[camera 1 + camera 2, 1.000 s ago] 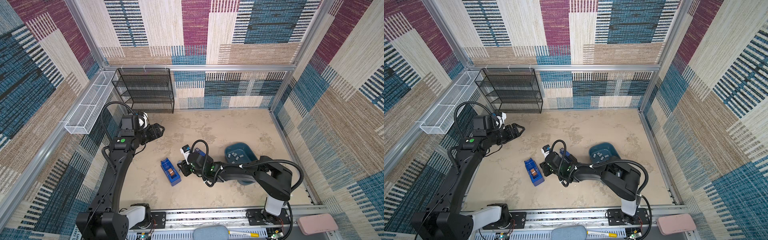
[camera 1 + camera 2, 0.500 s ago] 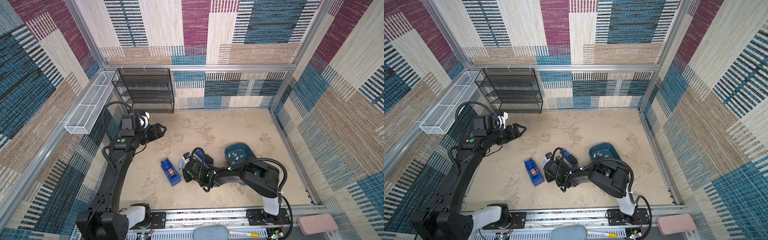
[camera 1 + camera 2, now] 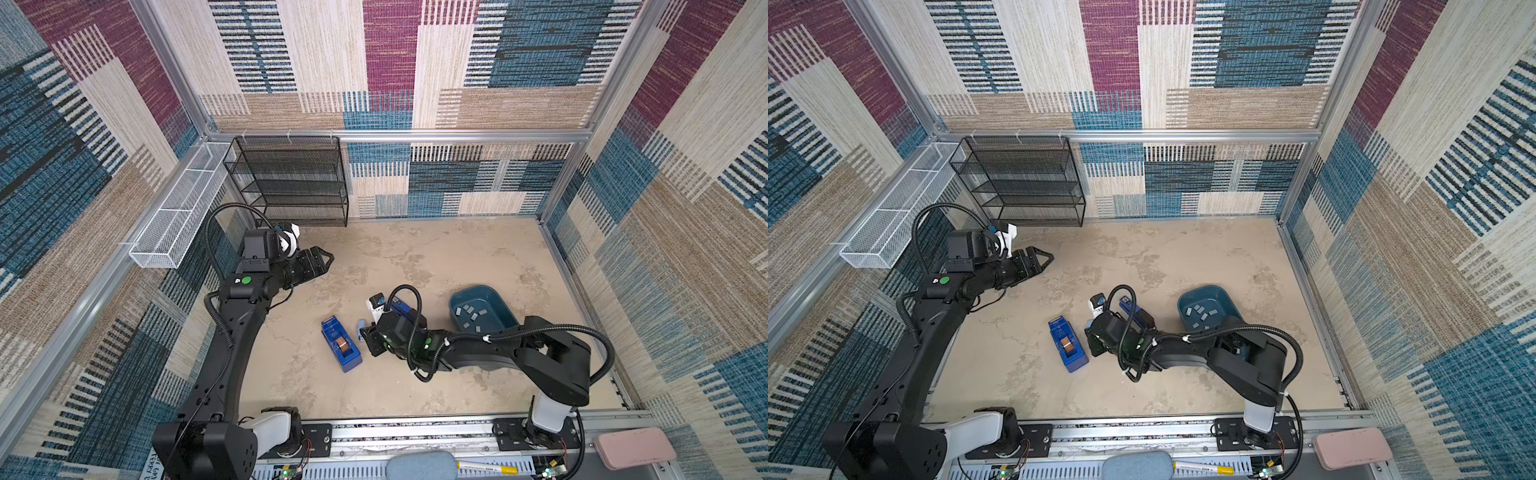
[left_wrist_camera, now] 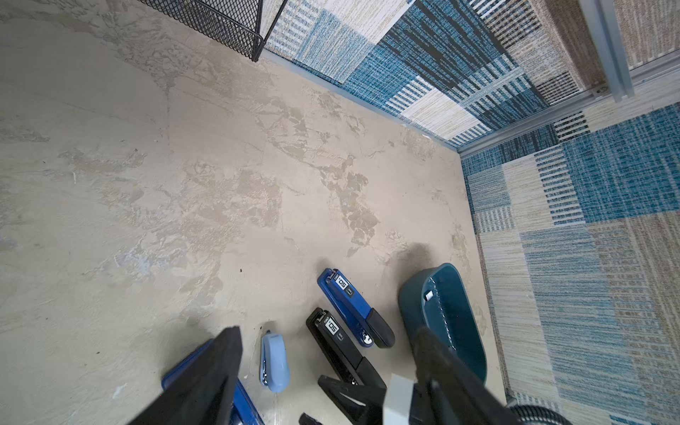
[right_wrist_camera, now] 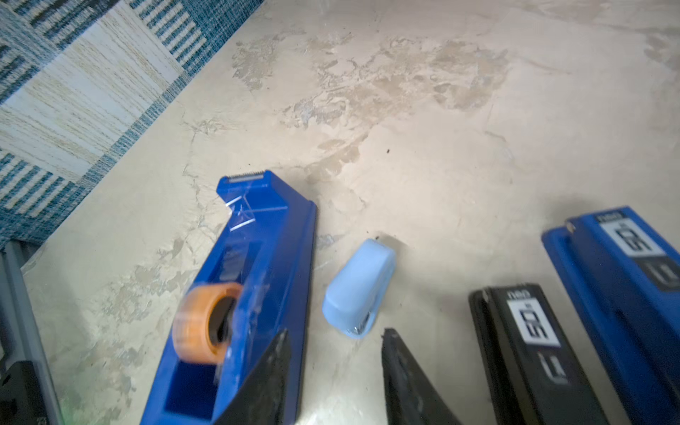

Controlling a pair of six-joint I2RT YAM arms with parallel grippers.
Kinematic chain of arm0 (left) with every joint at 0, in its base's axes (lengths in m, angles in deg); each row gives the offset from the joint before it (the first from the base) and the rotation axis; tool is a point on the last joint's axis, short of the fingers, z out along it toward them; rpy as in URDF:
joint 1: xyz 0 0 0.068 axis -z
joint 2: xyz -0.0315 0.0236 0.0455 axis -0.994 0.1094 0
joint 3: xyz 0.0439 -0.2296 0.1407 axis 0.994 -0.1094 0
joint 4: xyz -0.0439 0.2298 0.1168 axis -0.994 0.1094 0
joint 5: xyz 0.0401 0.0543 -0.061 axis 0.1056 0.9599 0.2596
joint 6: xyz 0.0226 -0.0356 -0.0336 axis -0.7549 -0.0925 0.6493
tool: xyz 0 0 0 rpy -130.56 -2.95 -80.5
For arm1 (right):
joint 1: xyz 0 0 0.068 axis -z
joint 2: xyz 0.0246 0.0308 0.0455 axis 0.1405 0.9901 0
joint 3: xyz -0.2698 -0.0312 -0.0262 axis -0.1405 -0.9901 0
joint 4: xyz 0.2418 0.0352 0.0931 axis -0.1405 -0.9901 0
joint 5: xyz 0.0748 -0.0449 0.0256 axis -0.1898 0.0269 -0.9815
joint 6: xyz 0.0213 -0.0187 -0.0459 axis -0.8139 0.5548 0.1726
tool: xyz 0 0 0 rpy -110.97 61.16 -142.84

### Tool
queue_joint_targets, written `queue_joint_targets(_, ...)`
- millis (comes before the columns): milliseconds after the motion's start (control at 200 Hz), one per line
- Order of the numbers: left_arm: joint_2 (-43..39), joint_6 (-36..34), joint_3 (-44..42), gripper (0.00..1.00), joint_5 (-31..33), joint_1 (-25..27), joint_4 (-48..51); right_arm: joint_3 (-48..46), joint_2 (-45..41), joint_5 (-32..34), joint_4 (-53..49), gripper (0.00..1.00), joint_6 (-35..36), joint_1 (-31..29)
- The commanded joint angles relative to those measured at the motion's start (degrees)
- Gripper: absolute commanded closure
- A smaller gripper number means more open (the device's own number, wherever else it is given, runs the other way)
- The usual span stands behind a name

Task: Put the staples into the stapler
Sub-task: 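Move the right gripper down to the light-blue mini stapler while the left arm rises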

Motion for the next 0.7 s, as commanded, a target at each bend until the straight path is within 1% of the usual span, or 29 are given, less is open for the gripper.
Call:
queue_joint_targets(0, -0.54, -1.61, 0.39, 0.22, -0.37, -0.16, -0.9, 5.44, 5.39, 2.6, -3.6, 0.62, 0.44, -0.06)
queue_joint_targets(80, -0.5, -1.63, 0.45, 0.22, -0.58, -0.16, -0.9, 8.92, 9.29, 4.02, -5.71, 0.66, -0.11, 0.0)
queue_joint_targets(150, -0.57, -1.62, 0.43, 0.21, -0.81, -0.25, -0.93, 9.52, 11.33, 4.47, -6.54, 0.72, -1.13, -0.03)
queue_joint_targets(230, -0.84, -1.6, 0.42, 0.22, -0.85, -0.31, -0.9, 6.39, 11.68, 4.61, -5.2, 0.76, -2.42, 0.0)
queue_joint_targets(421, -0.83, -1.32, 0.36, 0.21, -1.27, -0.64, -1.11, -3.18, 9.87, 6.57, -1.29, 0.78, -3.83, -0.04)
queue_joint_targets(546, -0.63, -1.41, 0.27, 0.21, -1.22, -0.69, -1.08, -6.56, 8.08, 6.78, 0.21, 0.77, -3.43, -0.09)
queue_joint_targets(691, -0.59, -1.47, 0.26, 0.21, -1.14, -0.69, -1.08, -6.84, 5.12, 7.56, -0.89, 0.66, -1.66, -0.11)
